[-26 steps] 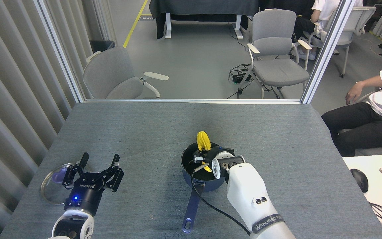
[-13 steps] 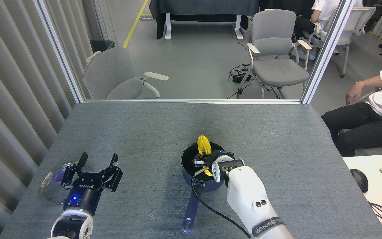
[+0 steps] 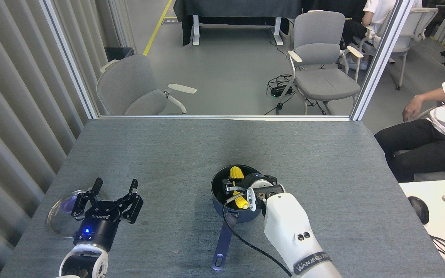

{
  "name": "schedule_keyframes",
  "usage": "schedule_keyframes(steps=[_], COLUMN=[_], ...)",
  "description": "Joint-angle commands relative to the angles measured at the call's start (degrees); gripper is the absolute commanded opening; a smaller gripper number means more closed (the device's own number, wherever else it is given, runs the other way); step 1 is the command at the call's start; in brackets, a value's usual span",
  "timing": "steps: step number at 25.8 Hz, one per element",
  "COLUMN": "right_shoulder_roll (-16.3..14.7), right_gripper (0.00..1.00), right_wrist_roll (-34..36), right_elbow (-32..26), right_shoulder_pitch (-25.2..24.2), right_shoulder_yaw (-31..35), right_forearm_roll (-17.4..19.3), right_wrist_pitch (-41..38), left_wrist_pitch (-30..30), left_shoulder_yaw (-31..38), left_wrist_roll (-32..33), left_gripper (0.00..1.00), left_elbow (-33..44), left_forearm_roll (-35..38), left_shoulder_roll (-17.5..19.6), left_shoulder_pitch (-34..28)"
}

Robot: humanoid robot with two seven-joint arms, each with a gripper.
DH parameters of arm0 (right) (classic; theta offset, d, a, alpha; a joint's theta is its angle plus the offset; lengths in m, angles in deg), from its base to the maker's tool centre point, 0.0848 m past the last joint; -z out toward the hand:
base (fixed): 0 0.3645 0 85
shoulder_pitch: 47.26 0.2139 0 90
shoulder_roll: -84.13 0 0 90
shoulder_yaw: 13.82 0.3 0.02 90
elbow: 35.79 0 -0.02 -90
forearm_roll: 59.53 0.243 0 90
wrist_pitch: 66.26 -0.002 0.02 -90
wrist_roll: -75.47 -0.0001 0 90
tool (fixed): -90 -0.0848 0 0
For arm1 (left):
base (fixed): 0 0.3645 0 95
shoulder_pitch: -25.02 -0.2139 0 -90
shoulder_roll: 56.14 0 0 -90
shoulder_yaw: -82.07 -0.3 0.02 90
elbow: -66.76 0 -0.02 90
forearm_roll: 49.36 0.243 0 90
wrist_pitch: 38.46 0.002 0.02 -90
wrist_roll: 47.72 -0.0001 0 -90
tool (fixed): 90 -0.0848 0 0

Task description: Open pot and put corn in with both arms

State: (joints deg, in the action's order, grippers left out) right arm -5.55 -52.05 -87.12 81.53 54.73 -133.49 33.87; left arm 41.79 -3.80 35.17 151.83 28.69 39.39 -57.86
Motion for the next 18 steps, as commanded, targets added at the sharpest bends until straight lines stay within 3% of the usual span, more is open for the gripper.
schedule_keyframes(steps=[1, 9, 12, 14, 18], right_shoulder_roll=[-0.15, -0.24, -1.82, -4.98, -8.76], right_gripper=[1.00, 1.00, 1.00, 1.00, 1.00], right_wrist_roll=[0.08, 1.93, 11.24, 19.50, 29.52], right_elbow=[0.00, -0.35, -3.08, -4.83, -8.09], right_shoulder_pitch=[0.06, 1.12, 1.12, 1.03, -1.70], right_shoulder_yaw=[0.01, 0.36, 0.89, 1.41, 7.21], right_forearm_roll=[0.05, -0.04, -0.04, 0.66, 1.19], right_wrist_pitch=[-0.02, 0.07, 0.07, -0.02, -0.90], left_wrist_pitch=[-0.09, -0.09, -0.09, -0.09, -0.18], left_shoulder_yaw=[0.00, 0.00, 0.00, 0.00, 0.00], left_wrist_roll=[-0.01, -0.01, -0.01, -0.01, -0.01], left_gripper=[0.99, 0.99, 0.99, 0.99, 0.99], left_elbow=[0.00, 0.00, 0.00, 0.00, -0.09], left_forearm_roll=[0.00, 0.00, 0.00, 0.00, 0.00], left_shoulder_roll=[0.00, 0.00, 0.00, 0.00, 0.00], left_shoulder_pitch=[0.00, 0.00, 0.00, -0.09, 0.00])
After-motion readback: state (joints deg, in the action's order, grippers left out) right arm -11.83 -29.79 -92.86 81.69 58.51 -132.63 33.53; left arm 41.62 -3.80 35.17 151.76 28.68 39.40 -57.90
